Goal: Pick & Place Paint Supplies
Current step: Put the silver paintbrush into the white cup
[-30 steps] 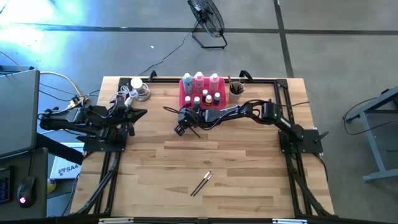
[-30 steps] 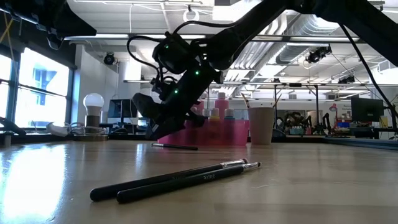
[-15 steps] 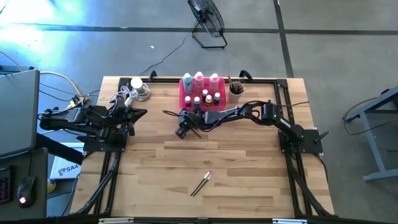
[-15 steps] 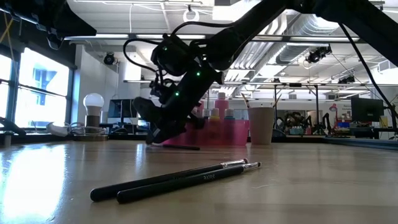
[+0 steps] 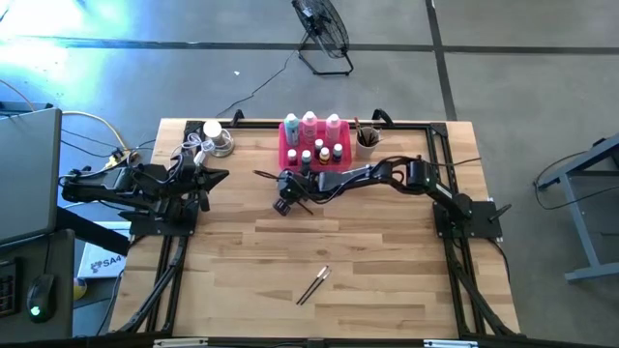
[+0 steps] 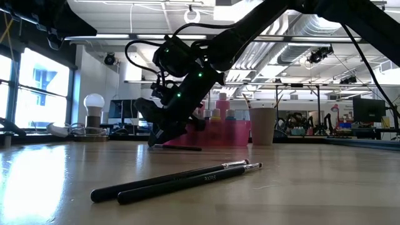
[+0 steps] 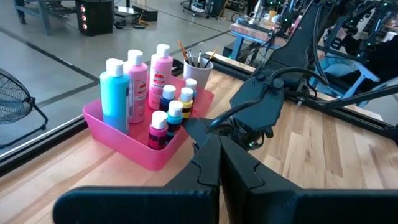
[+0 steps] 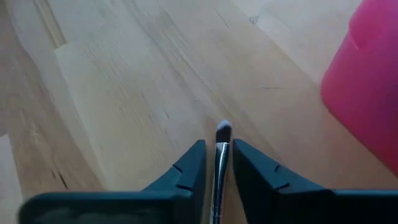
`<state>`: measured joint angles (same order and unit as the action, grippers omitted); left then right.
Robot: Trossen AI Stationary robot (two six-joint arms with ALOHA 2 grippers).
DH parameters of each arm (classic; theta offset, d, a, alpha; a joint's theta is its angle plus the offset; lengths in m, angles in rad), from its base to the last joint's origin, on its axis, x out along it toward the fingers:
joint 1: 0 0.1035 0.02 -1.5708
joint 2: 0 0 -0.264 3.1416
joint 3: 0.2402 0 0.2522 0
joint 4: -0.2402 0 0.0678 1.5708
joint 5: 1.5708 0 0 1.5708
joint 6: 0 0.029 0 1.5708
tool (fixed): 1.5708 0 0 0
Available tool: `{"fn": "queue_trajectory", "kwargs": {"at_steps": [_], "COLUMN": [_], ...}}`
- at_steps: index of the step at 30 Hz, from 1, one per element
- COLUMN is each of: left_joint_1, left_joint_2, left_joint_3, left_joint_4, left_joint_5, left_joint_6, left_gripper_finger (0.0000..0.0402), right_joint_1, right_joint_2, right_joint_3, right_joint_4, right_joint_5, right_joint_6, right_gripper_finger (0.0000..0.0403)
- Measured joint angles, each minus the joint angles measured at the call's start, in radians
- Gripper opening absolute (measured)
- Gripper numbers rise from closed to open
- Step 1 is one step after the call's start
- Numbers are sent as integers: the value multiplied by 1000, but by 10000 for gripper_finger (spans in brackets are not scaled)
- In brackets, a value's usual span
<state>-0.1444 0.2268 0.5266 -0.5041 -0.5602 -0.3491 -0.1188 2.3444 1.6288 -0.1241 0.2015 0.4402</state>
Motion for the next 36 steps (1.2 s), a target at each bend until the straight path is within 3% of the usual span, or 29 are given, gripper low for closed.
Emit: {"fn": "queue_trajectory", "kwargs": {"at_steps": [6,20,36], "left_joint_1": [0,0,0], "left_joint_2": [0,0,0], "left_joint_3": [0,0,0], "left_joint_4": [0,0,0], "left_joint_5": [2,3,3], "left_joint_6": [-1,0,0], "left_gripper_finger": [0,0,0], "right_joint_1": [2,35,84], "right_joint_2": [1,-7,-28], "right_joint_3": [0,-1,-3], "right_joint_4": [2,-2,0], "right_joint_5": [-69,-211,-218], "right_joint_6": [-44,-39,-32], "right_gripper_finger": [12,6,3]}}
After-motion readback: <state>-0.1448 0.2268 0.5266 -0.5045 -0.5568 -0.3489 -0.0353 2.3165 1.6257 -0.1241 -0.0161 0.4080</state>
